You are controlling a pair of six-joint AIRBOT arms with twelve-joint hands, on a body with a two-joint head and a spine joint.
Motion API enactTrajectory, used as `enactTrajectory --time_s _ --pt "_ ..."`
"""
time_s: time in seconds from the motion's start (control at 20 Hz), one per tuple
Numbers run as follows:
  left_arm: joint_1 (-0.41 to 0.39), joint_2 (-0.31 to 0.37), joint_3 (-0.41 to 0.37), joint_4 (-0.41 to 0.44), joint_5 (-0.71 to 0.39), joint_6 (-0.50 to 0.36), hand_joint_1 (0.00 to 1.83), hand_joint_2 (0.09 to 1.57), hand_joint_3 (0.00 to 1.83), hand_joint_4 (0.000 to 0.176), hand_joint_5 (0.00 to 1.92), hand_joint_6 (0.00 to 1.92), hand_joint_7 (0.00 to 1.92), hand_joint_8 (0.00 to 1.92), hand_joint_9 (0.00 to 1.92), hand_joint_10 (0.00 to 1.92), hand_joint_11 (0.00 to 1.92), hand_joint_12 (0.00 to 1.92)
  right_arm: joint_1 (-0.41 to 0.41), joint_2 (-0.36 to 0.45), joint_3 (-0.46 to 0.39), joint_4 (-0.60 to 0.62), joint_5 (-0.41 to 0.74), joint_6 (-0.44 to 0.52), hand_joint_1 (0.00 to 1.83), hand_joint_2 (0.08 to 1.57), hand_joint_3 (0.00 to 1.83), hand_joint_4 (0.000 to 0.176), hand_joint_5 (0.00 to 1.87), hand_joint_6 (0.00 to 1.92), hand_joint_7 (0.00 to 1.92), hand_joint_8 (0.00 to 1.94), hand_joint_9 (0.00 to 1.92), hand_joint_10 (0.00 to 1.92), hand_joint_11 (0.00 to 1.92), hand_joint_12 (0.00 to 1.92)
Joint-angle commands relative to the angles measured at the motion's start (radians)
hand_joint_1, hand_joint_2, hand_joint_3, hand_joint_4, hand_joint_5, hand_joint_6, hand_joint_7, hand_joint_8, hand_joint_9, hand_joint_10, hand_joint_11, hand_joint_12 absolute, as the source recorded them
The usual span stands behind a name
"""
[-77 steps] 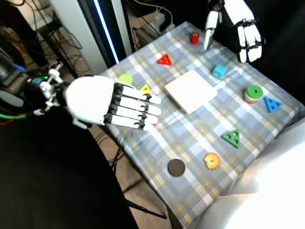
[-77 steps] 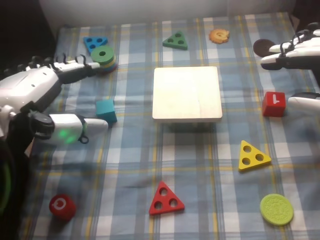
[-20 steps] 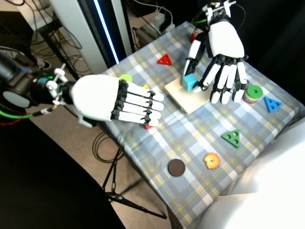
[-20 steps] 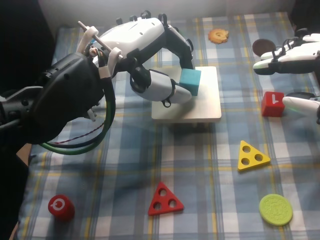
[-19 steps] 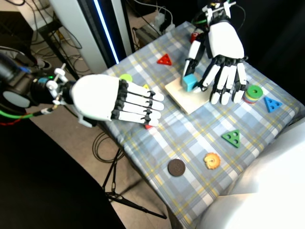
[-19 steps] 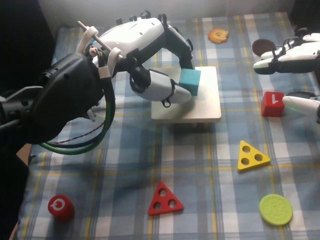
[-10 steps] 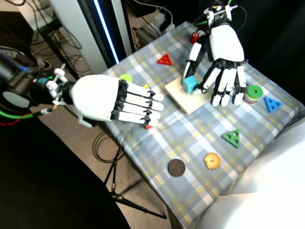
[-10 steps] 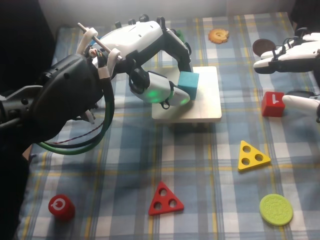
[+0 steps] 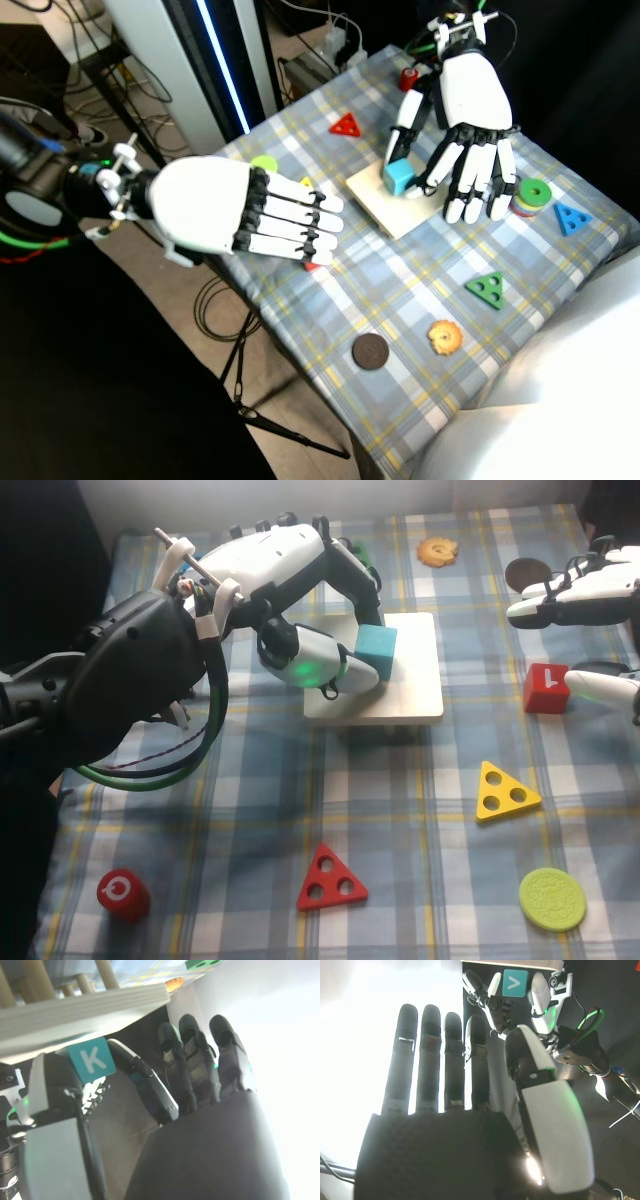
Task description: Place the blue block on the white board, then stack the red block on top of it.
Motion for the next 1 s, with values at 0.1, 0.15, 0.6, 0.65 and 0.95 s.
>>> enactTrajectory --time_s 0.1,0.15,0.6,0.65,0.95 --pt "-0.003 0.001 0.003 0.02 -0.096 -0.006 0.98 0.99 0.0 0.112 0.91 0.04 0.51 0.0 0.38 0.0 0.0 0.52 0.014 -0.003 0.004 0.024 0.122 0.009 0.7 1.34 0.0 0.001 0.56 0.0 0.57 0.0 0.57 0.0 0.36 0.46" --pt "-0.001 0.002 0.002 0.018 -0.096 -0.006 0.97 0.99 0.0 0.115 0.91 0.01 0.5 0.0 0.37 0.0 0.0 0.51 0.014 -0.003 0.004 0.024 0.122 0.009 0.7 1.33 0.0 0.003 0.56 0.0 0.57 0.0 0.57 0.0 0.35 0.47" --pt "0.004 0.004 0.001 0.014 -0.099 -0.007 0.82 0.99 0.0 0.175 0.4 0.0 0.35 0.0 0.3 0.0 0.0 0.34 0.014 -0.004 0.006 0.024 0.121 0.009 0.63 1.29 0.0 0.031 0.51 0.0 0.5 0.0 0.5 0.0 0.2 0.67" --pt "0.005 0.004 0.0 0.014 -0.1 -0.007 0.81 0.96 0.0 0.176 0.2 0.0 0.24 0.0 0.25 0.0 0.0 0.34 0.014 -0.005 0.006 0.024 0.12 0.009 0.63 1.22 0.0 0.03 0.5 0.0 0.48 0.01 0.48 0.0 0.16 0.74" --pt "0.086 0.131 -0.119 0.174 -0.28 -0.348 0.68 0.85 0.0 0.176 0.0 0.0 0.0 0.0 0.03 0.0 0.0 0.0 0.02 -0.034 0.046 0.048 0.031 0.007 0.67 0.99 0.0 0.037 0.49 0.0 0.44 0.0 0.44 0.0 0.12 0.83"
